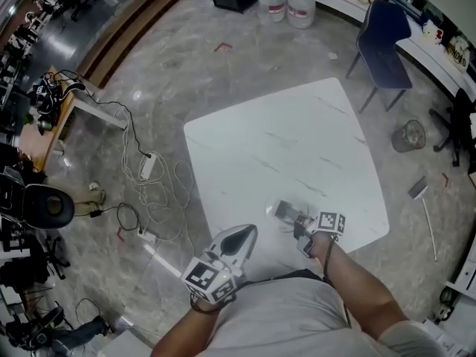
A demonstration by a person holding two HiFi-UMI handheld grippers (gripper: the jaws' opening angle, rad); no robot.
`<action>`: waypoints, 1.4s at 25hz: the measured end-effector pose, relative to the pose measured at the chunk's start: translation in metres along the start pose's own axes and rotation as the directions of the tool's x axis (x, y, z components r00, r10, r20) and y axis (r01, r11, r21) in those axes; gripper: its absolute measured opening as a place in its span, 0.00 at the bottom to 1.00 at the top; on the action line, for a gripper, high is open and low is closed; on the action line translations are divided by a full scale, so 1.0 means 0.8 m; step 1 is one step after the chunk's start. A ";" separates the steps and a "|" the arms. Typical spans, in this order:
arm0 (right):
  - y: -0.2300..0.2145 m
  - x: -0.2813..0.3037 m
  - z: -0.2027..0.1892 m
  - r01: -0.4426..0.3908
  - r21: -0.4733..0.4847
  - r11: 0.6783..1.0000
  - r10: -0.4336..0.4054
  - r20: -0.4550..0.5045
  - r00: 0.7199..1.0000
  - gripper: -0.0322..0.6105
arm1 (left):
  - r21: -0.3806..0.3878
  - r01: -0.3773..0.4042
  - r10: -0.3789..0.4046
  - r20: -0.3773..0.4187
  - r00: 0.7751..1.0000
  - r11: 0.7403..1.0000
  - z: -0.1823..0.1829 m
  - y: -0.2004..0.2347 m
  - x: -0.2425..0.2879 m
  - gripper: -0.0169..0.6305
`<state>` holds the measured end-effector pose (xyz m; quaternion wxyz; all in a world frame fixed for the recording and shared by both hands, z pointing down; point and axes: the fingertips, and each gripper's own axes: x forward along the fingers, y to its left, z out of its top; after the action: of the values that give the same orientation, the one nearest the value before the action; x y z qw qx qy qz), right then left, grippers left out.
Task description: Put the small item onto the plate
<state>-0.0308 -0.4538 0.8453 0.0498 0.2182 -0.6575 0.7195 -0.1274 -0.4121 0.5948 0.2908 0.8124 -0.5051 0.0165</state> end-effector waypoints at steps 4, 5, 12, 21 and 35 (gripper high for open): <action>-0.005 0.002 -0.002 0.023 -0.013 1.000 -0.023 -0.016 1.000 0.18 | 0.001 -0.003 0.003 0.017 1.000 1.000 0.004 -0.004 -0.004 0.04; -0.007 0.001 -0.001 0.034 -0.023 0.999 -0.034 -0.020 0.999 0.18 | -0.001 -0.002 0.002 0.020 1.000 1.000 0.004 -0.006 -0.005 0.04; -0.011 0.008 -0.001 0.129 -0.058 0.990 -0.131 -0.030 0.991 0.29 | 0.012 0.009 -0.010 0.042 0.999 1.000 0.013 -0.005 -0.019 0.04; -0.002 -0.005 -0.003 0.279 -0.126 0.952 -0.280 0.011 0.960 0.43 | 0.023 0.031 -0.032 0.064 0.997 0.999 0.025 -0.005 -0.050 0.04; 0.061 -0.042 -0.017 0.264 -0.125 0.956 -0.246 0.146 0.958 0.44 | 0.070 0.099 -0.106 0.101 0.989 0.993 0.050 -0.012 -0.093 0.04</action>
<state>-0.0215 -0.4395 0.7872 0.1155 0.3431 -0.6756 0.6422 -0.1666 -0.3681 0.5329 0.2378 0.8462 -0.4763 -0.0248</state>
